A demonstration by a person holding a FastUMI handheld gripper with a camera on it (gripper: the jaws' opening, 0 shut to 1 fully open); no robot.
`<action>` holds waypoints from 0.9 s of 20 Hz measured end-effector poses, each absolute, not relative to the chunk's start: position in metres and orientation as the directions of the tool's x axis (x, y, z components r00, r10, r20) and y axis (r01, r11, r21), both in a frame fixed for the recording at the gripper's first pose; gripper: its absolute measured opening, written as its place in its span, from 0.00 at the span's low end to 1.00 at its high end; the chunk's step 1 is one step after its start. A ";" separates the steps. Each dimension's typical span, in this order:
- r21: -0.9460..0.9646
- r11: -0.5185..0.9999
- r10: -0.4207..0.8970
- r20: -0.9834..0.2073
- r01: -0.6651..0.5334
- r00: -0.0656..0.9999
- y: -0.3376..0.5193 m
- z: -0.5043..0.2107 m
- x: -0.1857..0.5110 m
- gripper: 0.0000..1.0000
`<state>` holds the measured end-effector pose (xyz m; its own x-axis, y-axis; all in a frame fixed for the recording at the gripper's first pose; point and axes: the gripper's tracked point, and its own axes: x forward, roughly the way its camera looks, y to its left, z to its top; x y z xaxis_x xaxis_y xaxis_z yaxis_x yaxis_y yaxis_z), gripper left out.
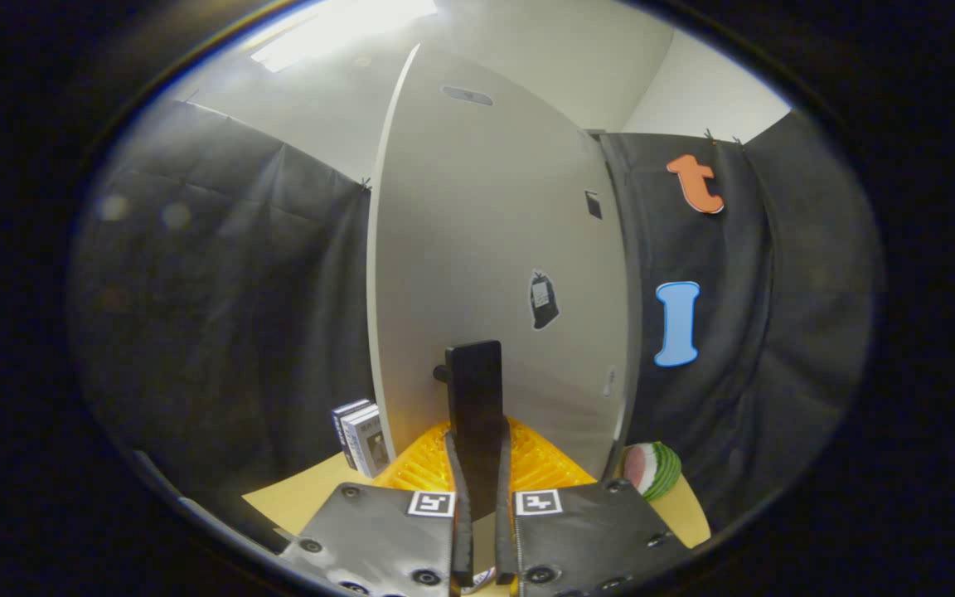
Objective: Open the shoe cabinet door, grab the shoes and put them into the shoe cabinet, then close the shoe cabinet door.
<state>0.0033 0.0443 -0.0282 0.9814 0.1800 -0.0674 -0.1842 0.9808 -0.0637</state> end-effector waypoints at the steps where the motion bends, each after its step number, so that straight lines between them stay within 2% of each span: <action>1: -0.072 0.983 0.166 -0.065 -0.171 0.984 0.037 -0.027 -0.003 0.12; 9: -0.077 0.997 0.000 -0.046 -0.003 0.999 -0.064 -0.015 -0.023 0.10; 14: -0.043 0.998 -0.057 -0.040 0.056 0.998 -0.114 -0.008 -0.020 0.06; 16: -0.021 0.999 -0.050 -0.042 0.049 0.998 -0.127 -0.008 -0.019 0.02; 18: -0.026 0.999 -0.027 -0.042 0.025 0.999 -0.128 -0.009 -0.019 0.04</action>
